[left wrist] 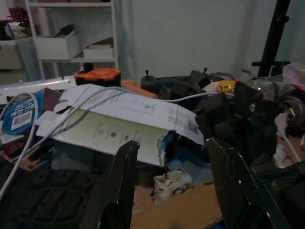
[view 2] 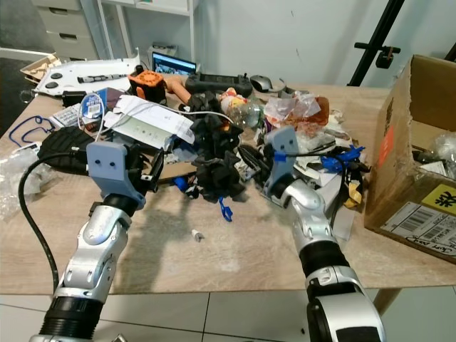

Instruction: Picking trash to rubbish bin

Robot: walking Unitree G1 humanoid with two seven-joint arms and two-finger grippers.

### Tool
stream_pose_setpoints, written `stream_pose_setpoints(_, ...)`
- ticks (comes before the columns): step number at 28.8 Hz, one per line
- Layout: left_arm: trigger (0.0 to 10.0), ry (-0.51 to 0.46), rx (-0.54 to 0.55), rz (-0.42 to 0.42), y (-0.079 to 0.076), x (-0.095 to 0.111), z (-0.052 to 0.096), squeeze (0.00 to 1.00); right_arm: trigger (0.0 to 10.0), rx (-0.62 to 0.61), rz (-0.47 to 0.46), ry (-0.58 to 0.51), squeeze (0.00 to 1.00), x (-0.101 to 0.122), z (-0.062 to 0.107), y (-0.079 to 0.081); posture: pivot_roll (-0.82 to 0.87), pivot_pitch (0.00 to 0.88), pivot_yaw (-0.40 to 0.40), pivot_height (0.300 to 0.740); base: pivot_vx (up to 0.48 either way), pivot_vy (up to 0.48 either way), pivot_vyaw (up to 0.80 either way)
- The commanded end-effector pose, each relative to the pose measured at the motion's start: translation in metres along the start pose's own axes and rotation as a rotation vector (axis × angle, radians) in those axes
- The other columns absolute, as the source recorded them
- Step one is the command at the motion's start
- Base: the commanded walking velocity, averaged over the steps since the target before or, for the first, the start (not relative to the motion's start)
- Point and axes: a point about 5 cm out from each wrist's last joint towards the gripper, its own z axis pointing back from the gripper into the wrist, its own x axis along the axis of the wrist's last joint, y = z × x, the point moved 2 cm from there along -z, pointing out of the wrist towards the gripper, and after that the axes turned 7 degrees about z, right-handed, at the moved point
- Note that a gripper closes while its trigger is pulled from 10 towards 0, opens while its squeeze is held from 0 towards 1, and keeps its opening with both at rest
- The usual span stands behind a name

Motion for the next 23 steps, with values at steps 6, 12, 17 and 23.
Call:
stream_pose_setpoints(6,10.0,0.0,-0.027,0.02,-0.005,-0.001,0.0,0.0,10.0,0.03,0.003,-0.028,1.0,0.0,-0.002,0.007,0.01,0.13,-0.091,0.74,0.0,0.0,0.0)
stream_pose_setpoints(12,10.0,-0.01,-0.193,0.041,-0.013,0.007,0.004,0.03,10.0,0.021,-0.033,0.047,1.0,-0.014,0.001,0.002,0.02,0.133,-0.098,0.74,0.0,0.0,0.0)
stream_pose_setpoints(17,10.0,0.033,-0.257,0.025,0.002,0.007,0.012,0.03,10.0,0.031,-0.047,0.094,1.0,-0.024,0.006,0.001,0.03,0.127,-0.103,0.74,0.0,0.0,0.0)
stream_pose_setpoints(23,10.0,0.079,-0.304,0.016,0.027,0.013,0.026,0.0,10.0,0.051,-0.059,0.099,1.0,-0.028,0.008,0.001,0.05,0.122,-0.107,0.74,0.0,0.0,0.0)
